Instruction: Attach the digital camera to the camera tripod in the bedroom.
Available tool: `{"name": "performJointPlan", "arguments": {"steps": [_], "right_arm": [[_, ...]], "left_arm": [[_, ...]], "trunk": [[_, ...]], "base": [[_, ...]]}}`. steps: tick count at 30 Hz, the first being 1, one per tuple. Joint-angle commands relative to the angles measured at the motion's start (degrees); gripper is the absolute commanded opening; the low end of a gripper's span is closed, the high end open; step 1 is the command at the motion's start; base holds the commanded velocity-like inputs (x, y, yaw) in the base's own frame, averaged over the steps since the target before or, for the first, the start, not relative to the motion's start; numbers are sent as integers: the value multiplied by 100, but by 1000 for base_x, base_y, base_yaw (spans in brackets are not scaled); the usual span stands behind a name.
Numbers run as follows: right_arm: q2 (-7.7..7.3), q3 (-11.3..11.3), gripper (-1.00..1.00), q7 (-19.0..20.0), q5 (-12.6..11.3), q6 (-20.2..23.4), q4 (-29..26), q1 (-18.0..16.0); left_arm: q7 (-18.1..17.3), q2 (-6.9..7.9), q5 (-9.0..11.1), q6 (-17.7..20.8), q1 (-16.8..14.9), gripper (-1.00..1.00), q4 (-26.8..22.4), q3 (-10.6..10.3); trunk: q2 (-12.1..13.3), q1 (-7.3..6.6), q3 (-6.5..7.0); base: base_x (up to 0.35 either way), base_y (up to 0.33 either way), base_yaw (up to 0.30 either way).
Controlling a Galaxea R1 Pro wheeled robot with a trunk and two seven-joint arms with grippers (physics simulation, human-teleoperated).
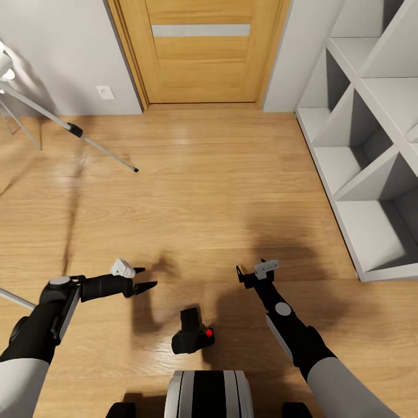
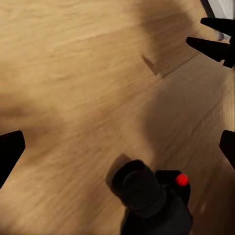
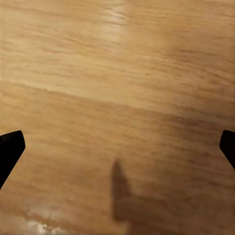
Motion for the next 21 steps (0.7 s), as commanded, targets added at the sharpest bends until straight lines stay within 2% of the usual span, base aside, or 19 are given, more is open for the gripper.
{"name": "performJointPlan", "arguments": {"steps": [1,11,18,21], "right_arm": [[-6,22,100,-23,-1,-14,2,-3],[-6,23,100,-24,-1,-14,67,-3],[-6,23,100,-23,-1,-14,78,-3],[-6,23,100,-23,-1,-14,80,-3]], "left_arm": [[-51,-2,-34,0,-3,100,36,-2],[-87,16,-50,-746,-3,100,732,-325],[-83,17,-53,-1027,-3,100,1038,-378],[-80,17,-57,-1156,-3,100,1148,-501]], "trunk": [[-1,-1,-3],[-1,-1,-3],[-1,-1,-3],[-1,-1,-3]], "base": [[0,0,0],[0,0,0],[0,0,0],[0,0,0]]}}
